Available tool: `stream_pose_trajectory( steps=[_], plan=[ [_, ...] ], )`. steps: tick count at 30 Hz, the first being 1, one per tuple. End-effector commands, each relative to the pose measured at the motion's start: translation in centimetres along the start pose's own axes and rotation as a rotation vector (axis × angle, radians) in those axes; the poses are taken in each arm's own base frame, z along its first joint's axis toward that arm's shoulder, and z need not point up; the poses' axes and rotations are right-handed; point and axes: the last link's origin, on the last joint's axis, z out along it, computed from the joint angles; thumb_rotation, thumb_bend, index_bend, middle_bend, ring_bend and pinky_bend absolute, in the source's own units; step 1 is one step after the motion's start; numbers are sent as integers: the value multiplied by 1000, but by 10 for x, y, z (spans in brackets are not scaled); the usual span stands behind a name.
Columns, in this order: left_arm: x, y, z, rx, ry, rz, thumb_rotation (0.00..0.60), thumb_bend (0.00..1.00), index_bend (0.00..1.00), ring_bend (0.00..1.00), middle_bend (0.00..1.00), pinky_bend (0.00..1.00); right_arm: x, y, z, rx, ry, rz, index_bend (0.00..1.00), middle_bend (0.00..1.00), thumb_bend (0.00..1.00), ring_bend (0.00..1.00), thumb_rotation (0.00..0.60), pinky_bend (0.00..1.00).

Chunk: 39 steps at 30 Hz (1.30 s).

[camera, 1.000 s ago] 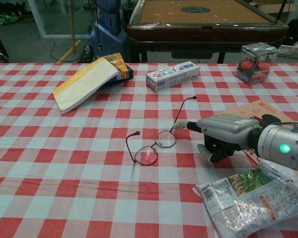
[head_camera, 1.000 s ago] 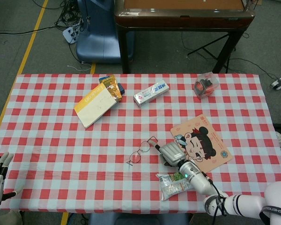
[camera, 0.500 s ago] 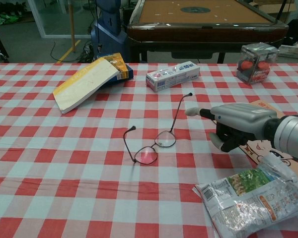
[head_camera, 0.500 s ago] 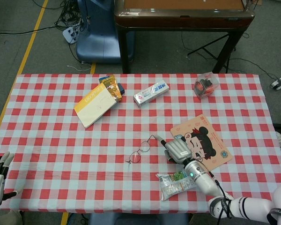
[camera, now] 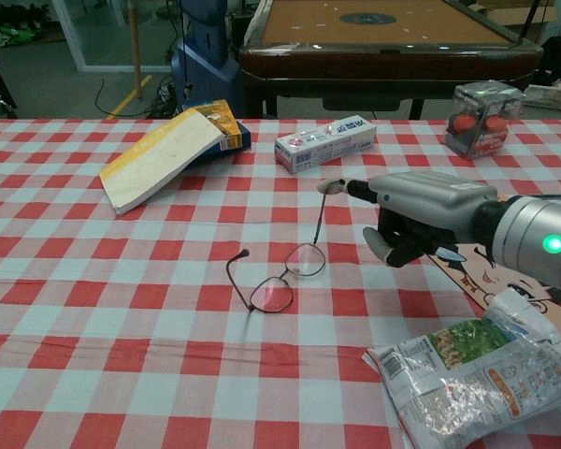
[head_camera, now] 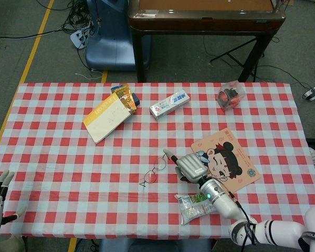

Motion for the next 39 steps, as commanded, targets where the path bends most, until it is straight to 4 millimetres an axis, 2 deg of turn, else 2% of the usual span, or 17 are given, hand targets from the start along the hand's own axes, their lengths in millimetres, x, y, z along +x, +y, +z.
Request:
stream_pose_trajectory(
  steps=[1, 11, 23, 39],
  plan=[
    [0, -1, 0, 2, -2, 0, 600, 165, 0, 0, 0, 0, -4, -5, 1, 15, -19, 7, 0, 972, 658, 1000, 600, 885],
    [0, -2, -2, 4, -1, -4, 600, 164, 0, 0, 0, 0, -13, -18, 8, 44, -116, 125, 0, 975, 657, 1000, 600, 905],
    [-2, -3, -4, 5, -7, -5, 600, 164, 0, 0, 0, 0, -18, -20, 15, 46, -292, 328, 0, 985, 671, 1000, 600, 943],
    [-3, -1, -3, 4, -12, -1, 600, 164, 0, 0, 0, 0, -20, -18, 30, 18, -402, 342, 0, 991, 678, 1000, 600, 955]
  ],
)
